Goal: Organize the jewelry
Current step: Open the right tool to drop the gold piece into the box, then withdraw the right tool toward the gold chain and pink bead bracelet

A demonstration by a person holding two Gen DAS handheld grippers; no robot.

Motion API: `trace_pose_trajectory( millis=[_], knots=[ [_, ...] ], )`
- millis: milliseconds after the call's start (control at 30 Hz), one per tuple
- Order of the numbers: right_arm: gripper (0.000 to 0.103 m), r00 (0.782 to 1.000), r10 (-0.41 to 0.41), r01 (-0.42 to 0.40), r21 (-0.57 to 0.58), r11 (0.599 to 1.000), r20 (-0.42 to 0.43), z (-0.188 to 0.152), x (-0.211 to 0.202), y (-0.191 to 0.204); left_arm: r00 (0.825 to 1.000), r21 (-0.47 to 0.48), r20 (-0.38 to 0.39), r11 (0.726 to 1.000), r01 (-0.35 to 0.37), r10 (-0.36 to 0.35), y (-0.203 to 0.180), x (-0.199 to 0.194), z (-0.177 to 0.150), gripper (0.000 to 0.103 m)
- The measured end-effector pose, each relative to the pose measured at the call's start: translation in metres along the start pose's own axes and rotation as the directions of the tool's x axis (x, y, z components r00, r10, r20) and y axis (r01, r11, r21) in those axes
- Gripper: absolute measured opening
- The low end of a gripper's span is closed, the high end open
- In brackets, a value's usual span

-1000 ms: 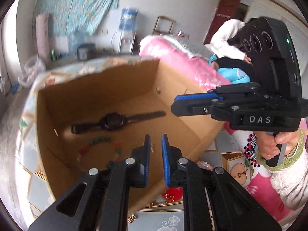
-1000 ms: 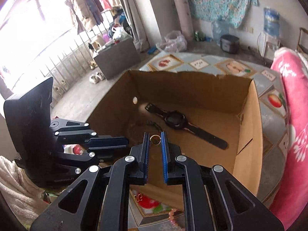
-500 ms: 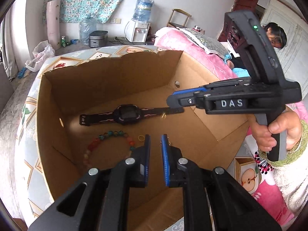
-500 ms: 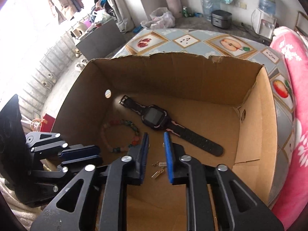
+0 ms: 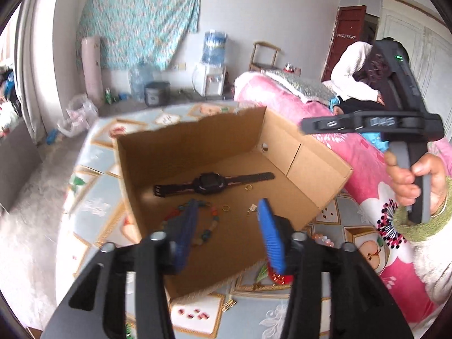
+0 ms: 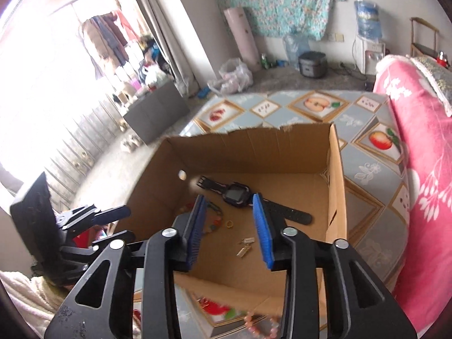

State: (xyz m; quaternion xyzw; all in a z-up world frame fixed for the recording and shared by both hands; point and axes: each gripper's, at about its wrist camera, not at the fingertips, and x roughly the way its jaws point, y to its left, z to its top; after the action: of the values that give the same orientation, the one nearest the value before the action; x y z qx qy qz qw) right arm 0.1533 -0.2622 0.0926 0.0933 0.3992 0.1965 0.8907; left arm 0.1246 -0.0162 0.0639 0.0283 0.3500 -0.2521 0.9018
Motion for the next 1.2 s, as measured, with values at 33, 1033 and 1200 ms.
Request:
trace_pose_trajectory(
  millis=[33, 1033, 1200],
  knots=[
    [0.039, 1.000, 0.010, -0.010, -0.008, 1.000, 0.025, -0.006, -0.009, 0.004, 1.000, 0.007, 0.010, 1.000, -0.014, 0.014, 0.000, -0.007, -0.003, 0.055],
    [0.032, 0.975, -0.087, 0.043, -0.213, 0.976, -0.203, -0.142, 0.089, 0.062, 0.950, 0.089, -0.265, 0.985, -0.146, 0.165, -0.009, 0.042, -0.131, 0.086],
    [0.024, 0.969, -0.123, 0.061, -0.276, 0.959, -0.214, -0.140, 0.106, 0.075, 0.951, 0.057, -0.271, 0.989, -0.137, 0.148, -0.004, 0.046, -0.130, 0.091]
  ],
)
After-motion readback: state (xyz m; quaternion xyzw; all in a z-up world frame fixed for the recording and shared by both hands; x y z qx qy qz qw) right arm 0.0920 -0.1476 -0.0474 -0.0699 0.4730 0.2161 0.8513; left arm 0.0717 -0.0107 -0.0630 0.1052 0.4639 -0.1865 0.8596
